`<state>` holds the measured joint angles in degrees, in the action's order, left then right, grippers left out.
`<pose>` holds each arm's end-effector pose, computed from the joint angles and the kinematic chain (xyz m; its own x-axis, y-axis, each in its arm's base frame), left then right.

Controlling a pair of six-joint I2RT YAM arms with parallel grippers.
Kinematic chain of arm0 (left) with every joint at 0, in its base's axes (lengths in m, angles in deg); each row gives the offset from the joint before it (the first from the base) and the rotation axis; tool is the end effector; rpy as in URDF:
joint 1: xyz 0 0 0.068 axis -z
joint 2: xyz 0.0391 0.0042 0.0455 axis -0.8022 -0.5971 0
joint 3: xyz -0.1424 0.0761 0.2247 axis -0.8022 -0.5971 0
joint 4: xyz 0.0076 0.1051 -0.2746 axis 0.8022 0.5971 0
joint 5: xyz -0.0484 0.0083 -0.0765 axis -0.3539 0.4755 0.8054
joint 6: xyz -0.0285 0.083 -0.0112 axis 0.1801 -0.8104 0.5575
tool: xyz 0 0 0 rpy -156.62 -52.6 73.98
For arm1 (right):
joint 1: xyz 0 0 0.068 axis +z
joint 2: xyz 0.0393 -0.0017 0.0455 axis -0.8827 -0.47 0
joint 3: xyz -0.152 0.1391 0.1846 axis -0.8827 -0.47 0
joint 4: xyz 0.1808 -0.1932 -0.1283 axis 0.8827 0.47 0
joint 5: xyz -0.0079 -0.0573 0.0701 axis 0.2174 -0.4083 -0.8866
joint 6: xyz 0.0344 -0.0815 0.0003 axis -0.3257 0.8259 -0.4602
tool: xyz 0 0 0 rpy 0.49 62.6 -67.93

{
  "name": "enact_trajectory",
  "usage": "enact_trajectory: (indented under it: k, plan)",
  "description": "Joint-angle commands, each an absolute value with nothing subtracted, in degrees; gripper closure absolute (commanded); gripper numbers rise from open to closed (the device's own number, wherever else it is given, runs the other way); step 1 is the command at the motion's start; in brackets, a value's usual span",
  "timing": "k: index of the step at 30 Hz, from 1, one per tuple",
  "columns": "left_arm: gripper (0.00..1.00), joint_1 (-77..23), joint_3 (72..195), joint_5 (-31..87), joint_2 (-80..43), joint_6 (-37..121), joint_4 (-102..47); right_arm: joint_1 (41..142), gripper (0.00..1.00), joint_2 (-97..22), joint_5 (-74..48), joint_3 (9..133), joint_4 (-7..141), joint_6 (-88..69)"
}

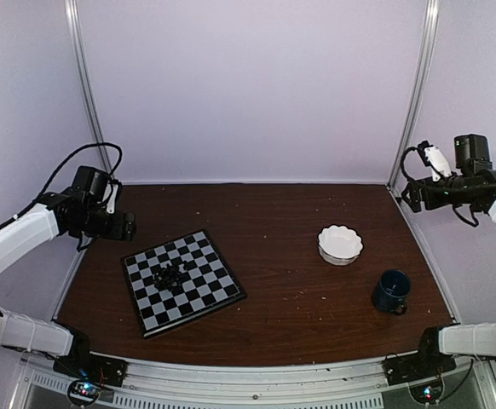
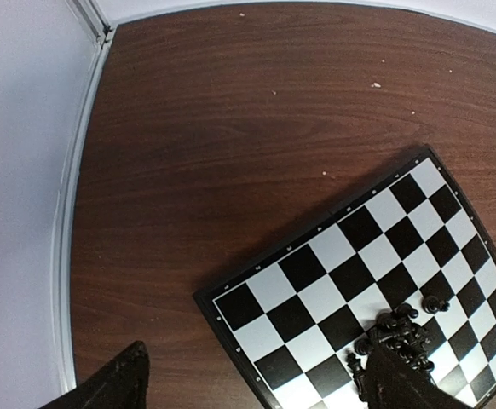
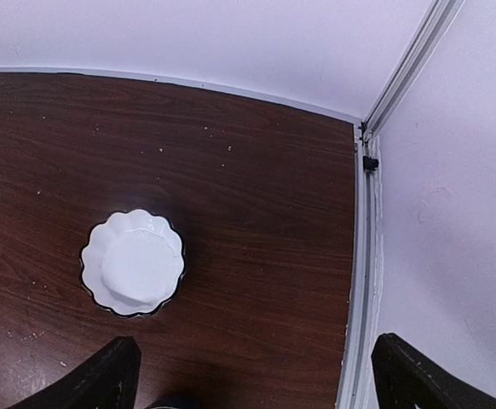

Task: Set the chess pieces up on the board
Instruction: Adjust the chessboard at the center of the board.

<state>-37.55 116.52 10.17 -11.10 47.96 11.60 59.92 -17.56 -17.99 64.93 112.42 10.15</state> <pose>0.2957 -0.0698 0.2425 -0.7511 -0.0882 -0.6543 -0.0590 0.9960 -0.0666 0.2780 0.0067 0.3573 -0.5633 -0.1983 -0.8021 -0.2653 0.9628 -0.0517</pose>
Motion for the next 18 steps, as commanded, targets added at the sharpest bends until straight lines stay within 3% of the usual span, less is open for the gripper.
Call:
enact_trajectory:
  k: [1, 7, 18]
  plan:
    - [0.09, -40.64, 115.0, 16.78, -10.98, 51.35, 9.65, 58.99, 0.01, -14.45, -22.94, 63.15, 114.26, 12.73]
    - [0.08, -43.27, 112.89, 16.86, -8.68, 54.02, 9.12, 60.78, 0.04, -13.89, -35.58, 61.43, 115.37, 19.17]
    - [0.09, -46.46, 109.84, 12.6, -7.96, 63.81, 12.41, 86.41, 0.13, -27.95, -26.44, 66.08, 119.95, 33.19]
